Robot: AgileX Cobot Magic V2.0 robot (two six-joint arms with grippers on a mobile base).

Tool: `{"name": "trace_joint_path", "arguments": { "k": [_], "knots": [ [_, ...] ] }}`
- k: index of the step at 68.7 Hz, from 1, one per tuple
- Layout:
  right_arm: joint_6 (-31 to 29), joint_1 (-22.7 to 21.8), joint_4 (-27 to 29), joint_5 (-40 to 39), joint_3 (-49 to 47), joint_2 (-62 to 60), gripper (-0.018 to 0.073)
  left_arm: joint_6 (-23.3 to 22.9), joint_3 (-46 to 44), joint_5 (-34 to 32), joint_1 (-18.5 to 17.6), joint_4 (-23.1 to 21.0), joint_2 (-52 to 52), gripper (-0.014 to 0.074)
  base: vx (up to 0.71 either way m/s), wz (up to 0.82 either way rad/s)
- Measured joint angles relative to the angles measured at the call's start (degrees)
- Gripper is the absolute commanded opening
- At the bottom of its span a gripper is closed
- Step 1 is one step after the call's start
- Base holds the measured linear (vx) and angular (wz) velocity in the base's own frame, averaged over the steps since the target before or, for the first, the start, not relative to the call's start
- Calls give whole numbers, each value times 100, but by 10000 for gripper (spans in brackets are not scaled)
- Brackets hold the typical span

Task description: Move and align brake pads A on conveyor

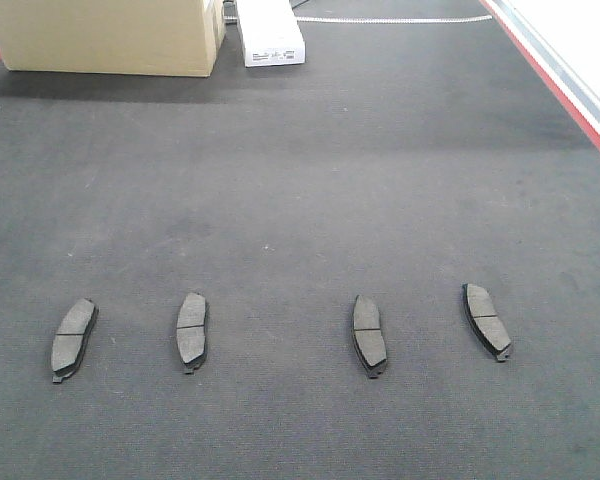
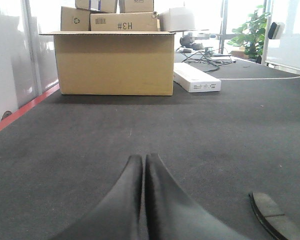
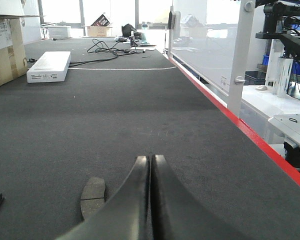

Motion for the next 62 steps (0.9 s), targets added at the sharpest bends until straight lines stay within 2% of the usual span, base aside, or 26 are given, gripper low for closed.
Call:
{"name": "trace_joint_path", "arguments": {
  "k": [62],
  "knots": [
    [42, 0, -37, 11, 0, 0, -10, 0, 0, 0, 0, 0, 0, -6, 0, 0]
  ]
}}
